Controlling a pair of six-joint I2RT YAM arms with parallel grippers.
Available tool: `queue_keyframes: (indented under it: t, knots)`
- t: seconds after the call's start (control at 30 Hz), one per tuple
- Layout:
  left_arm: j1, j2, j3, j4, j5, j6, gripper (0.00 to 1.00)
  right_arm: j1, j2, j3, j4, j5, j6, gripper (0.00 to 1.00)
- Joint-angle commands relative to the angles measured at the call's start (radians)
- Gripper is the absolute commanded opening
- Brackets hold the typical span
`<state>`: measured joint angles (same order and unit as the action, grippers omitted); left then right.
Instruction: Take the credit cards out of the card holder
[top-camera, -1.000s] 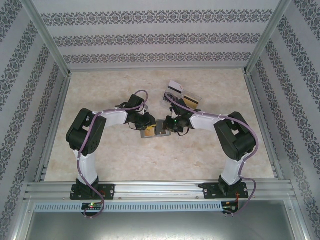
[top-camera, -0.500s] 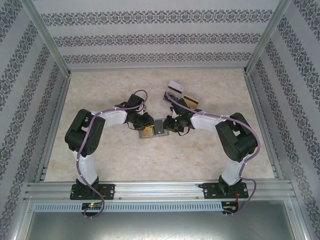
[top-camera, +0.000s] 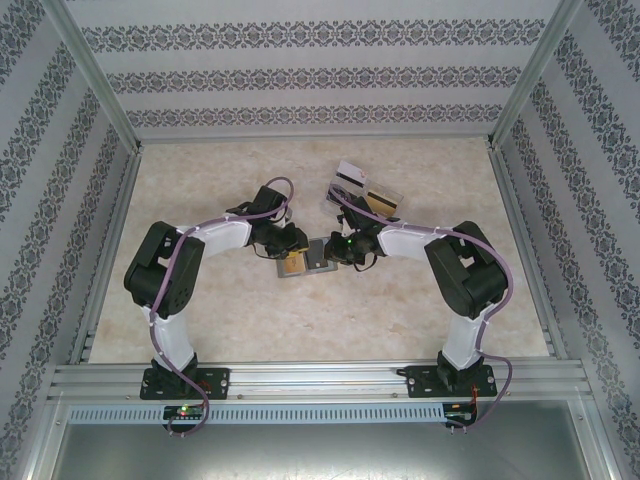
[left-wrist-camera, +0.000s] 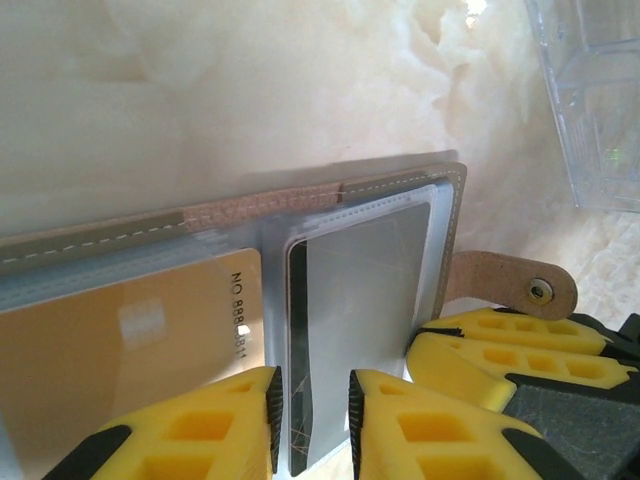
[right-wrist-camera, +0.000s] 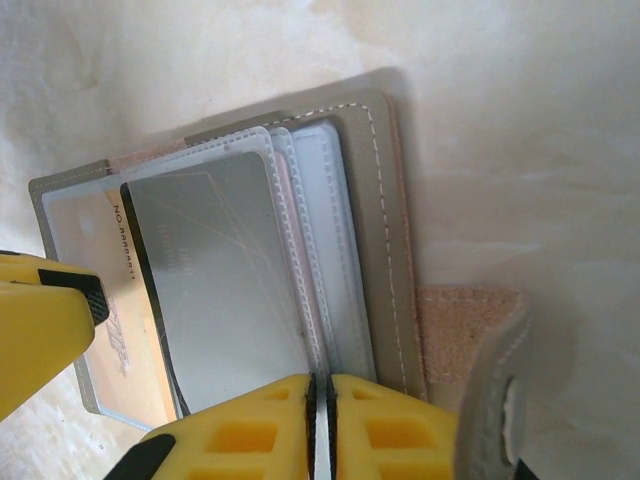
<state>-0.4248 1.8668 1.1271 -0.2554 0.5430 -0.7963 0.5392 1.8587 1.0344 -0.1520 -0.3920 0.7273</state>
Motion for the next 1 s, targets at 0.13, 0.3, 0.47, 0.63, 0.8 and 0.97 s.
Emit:
queue_keyframes:
  t: [0.13, 0.3, 0.47, 0.63, 0.8, 0.97]
  knots:
    - [-0.006, -0.002, -0.04, -0.035, -0.013, 0.017, 0.27, 0.005, 0.025, 0.015, 0.01, -0.032, -0.011, 0.13]
    - [0.001, 0.027, -0.073, 0.063, 0.045, -0.008, 0.25, 0.004, 0.031, 0.011, 0.026, -0.06, -0.006, 0.12]
    - [0.017, 0.038, -0.106, 0.142, 0.106, -0.037, 0.23, 0.004, 0.043, 0.013, 0.039, -0.084, -0.001, 0.11]
    - [0.032, 0.039, -0.118, 0.179, 0.138, -0.04, 0.21, 0.003, 0.05, 0.016, 0.041, -0.089, 0.003, 0.11]
    - [0.042, 0.031, -0.137, 0.248, 0.185, -0.052, 0.15, 0.002, 0.053, 0.016, 0.037, -0.085, 0.006, 0.11]
    - [0.058, 0.001, -0.153, 0.256, 0.201, -0.017, 0.07, 0.001, 0.044, 0.014, 0.007, -0.045, 0.007, 0.11]
